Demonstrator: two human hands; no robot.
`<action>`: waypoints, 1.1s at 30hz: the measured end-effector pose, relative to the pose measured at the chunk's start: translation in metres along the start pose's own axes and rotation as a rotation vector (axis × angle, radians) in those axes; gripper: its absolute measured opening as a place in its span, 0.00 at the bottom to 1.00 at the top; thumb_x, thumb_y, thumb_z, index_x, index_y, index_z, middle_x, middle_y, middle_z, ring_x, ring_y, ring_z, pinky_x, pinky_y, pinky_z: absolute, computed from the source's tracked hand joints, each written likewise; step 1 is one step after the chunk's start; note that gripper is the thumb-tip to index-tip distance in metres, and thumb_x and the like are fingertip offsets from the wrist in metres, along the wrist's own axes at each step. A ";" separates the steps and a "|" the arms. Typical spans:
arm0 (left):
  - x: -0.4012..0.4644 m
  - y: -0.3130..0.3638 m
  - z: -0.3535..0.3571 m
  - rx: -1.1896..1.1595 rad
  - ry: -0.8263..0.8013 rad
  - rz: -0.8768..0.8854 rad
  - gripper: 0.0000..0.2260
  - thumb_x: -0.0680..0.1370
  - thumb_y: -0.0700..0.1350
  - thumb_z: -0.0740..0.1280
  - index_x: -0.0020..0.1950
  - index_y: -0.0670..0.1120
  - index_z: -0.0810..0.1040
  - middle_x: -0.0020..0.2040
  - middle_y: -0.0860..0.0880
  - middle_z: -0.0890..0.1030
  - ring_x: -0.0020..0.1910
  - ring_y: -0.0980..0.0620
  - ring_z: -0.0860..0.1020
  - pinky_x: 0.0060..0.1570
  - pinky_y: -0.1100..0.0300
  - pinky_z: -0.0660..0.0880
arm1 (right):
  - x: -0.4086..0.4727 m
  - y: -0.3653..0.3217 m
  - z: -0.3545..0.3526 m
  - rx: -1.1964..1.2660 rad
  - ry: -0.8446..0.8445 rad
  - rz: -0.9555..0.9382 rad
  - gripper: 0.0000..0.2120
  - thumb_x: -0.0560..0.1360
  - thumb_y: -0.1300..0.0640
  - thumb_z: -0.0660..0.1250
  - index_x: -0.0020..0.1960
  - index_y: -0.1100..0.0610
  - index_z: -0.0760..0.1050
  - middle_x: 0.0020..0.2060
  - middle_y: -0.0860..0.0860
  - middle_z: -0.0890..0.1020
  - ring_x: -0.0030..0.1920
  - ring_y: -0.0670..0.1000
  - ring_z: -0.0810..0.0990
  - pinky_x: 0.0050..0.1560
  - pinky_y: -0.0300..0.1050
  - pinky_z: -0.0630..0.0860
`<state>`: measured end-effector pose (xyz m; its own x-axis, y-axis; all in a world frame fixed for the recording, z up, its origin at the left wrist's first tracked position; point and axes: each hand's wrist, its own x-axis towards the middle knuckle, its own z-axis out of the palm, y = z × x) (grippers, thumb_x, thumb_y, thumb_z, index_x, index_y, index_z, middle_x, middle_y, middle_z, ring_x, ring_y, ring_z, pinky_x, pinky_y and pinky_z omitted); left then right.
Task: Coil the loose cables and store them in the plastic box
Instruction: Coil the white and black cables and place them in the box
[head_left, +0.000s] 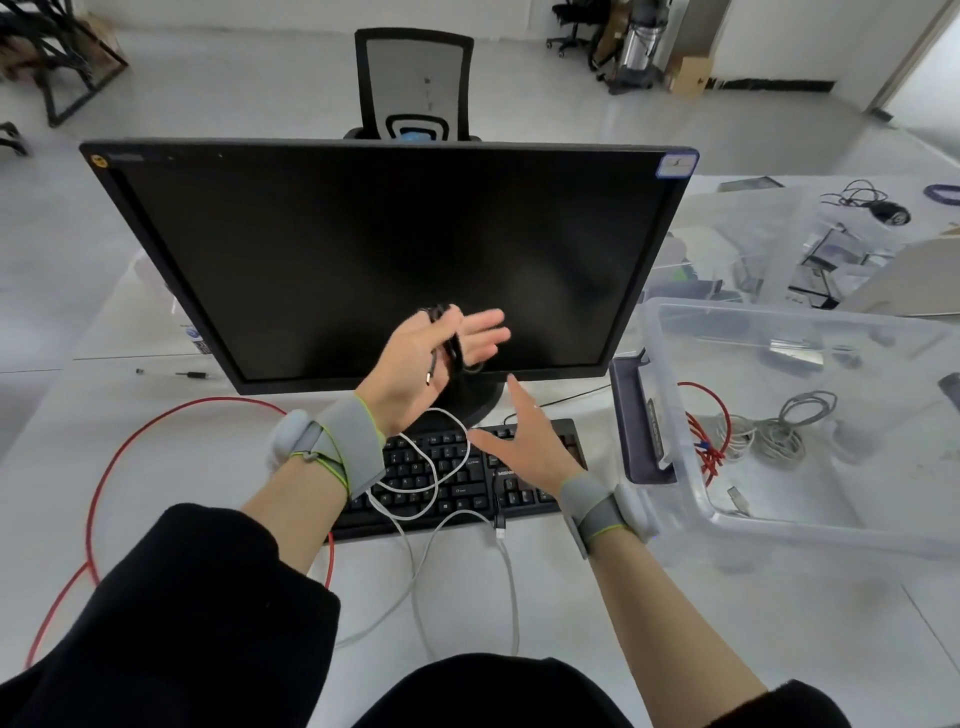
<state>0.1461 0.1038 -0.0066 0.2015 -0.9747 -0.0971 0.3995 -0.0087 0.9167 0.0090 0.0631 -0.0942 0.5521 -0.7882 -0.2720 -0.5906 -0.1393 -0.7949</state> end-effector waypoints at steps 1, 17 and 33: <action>-0.001 -0.001 0.004 0.019 -0.059 -0.033 0.11 0.84 0.39 0.50 0.45 0.40 0.67 0.61 0.34 0.76 0.56 0.40 0.80 0.55 0.54 0.78 | 0.005 -0.007 0.000 0.054 -0.004 -0.049 0.43 0.73 0.49 0.70 0.77 0.57 0.49 0.75 0.52 0.58 0.75 0.51 0.54 0.74 0.48 0.55; 0.009 -0.026 -0.040 0.552 0.048 -0.221 0.15 0.83 0.41 0.52 0.67 0.33 0.62 0.67 0.38 0.71 0.59 0.46 0.77 0.56 0.58 0.75 | -0.002 -0.046 -0.037 -0.354 -0.208 -0.198 0.08 0.74 0.50 0.68 0.43 0.53 0.83 0.32 0.51 0.79 0.33 0.45 0.73 0.36 0.39 0.68; 0.003 0.007 -0.021 -0.325 -0.039 -0.034 0.13 0.82 0.44 0.52 0.54 0.42 0.74 0.32 0.55 0.78 0.25 0.59 0.72 0.30 0.68 0.70 | -0.002 -0.043 -0.021 -0.053 -0.011 -0.237 0.17 0.79 0.52 0.62 0.32 0.47 0.77 0.19 0.44 0.68 0.21 0.42 0.66 0.28 0.31 0.62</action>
<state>0.1681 0.1056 -0.0082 0.1518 -0.9828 -0.1049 0.6712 0.0246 0.7409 0.0208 0.0585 -0.0481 0.6853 -0.7230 -0.0871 -0.4733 -0.3513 -0.8079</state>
